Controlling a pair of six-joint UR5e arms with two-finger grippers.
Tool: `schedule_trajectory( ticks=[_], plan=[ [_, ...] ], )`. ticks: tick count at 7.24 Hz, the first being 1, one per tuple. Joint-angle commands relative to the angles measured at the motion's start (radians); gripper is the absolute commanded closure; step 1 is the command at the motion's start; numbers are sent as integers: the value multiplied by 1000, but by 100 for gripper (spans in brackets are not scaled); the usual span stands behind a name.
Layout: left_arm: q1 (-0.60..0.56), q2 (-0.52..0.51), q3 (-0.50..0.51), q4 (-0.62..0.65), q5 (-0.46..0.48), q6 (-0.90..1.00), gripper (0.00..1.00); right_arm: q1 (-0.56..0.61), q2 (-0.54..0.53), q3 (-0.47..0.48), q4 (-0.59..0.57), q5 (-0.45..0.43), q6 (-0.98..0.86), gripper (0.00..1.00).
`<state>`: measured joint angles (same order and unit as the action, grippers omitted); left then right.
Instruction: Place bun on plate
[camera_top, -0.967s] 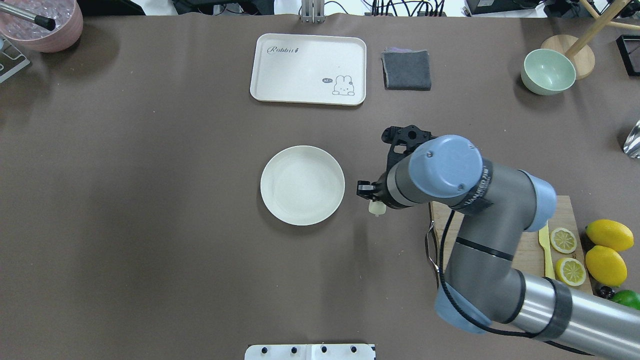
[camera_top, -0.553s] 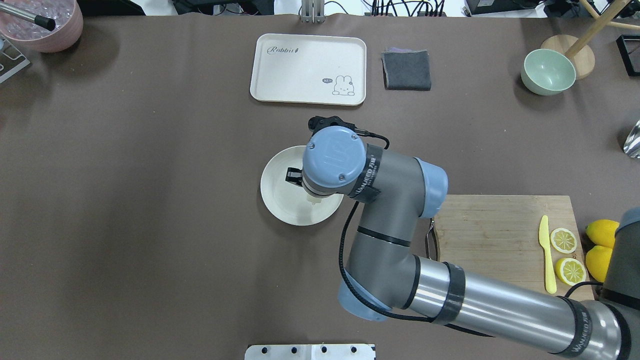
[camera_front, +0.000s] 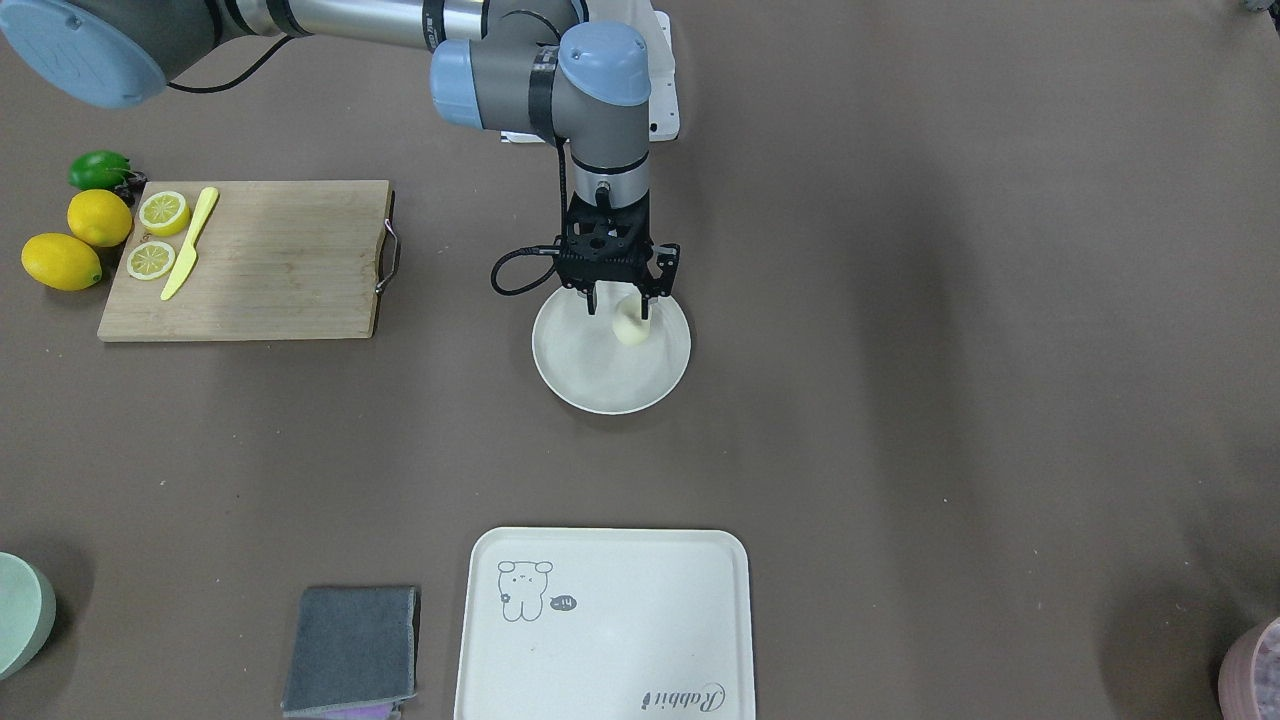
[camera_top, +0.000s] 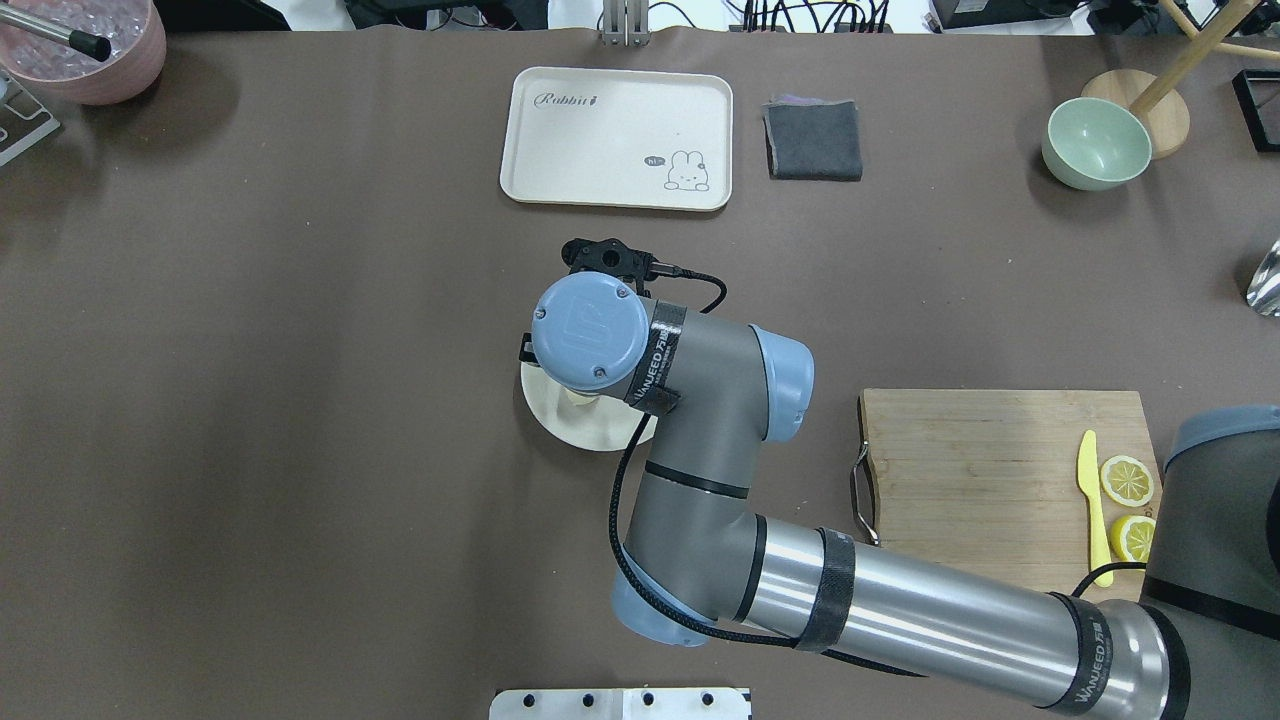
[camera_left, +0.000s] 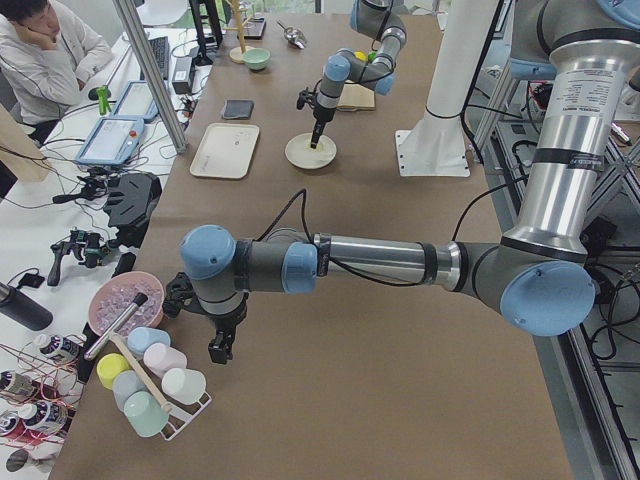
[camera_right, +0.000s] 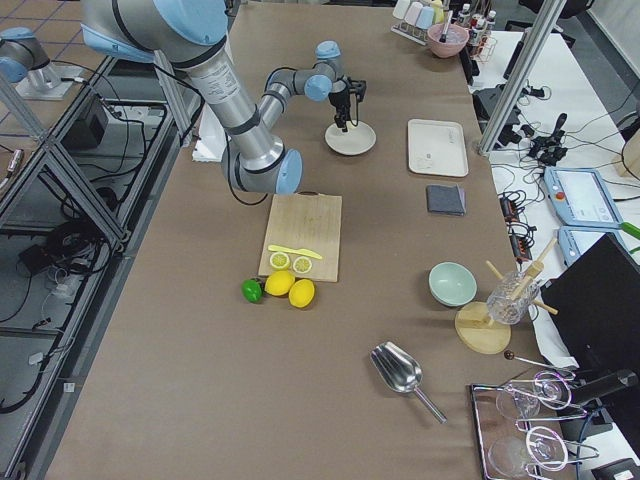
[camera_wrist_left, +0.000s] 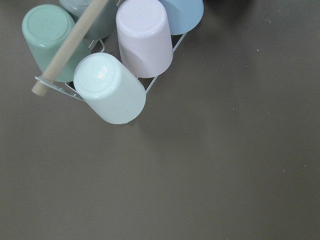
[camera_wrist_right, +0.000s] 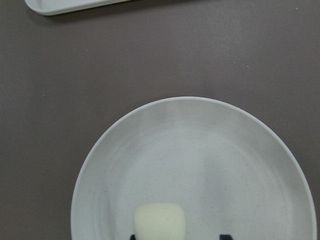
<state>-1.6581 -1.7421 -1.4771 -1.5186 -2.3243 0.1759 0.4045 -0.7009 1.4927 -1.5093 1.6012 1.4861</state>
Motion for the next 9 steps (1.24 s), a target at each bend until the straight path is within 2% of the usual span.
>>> schedule_trajectory(
  ticks=[1,3,4,5,6,8,9],
  plan=[
    [3,3,1,0,-1,1,2,5,0,9,6,-1,-7,0],
    [3,4,24,0,-1,5,2,60,0,9,3,14,-12,0],
    [1,15,35,6,-3,5,2,121,-17,9,0,76,-65,0],
    [3,92,6,-30,-32,4,2,201,-40,12,1,179,-143,0],
    [3,108,-20,-99,-74,-6,2,271,-75,26,1,259,-205,0],
    [55,108,-38,-162,-79,-303,2,373,-205,140,0,348,-312,0],
    [72,105,-38,-181,-79,-312,2,432,-271,200,-8,415,-376,0]
  ],
)
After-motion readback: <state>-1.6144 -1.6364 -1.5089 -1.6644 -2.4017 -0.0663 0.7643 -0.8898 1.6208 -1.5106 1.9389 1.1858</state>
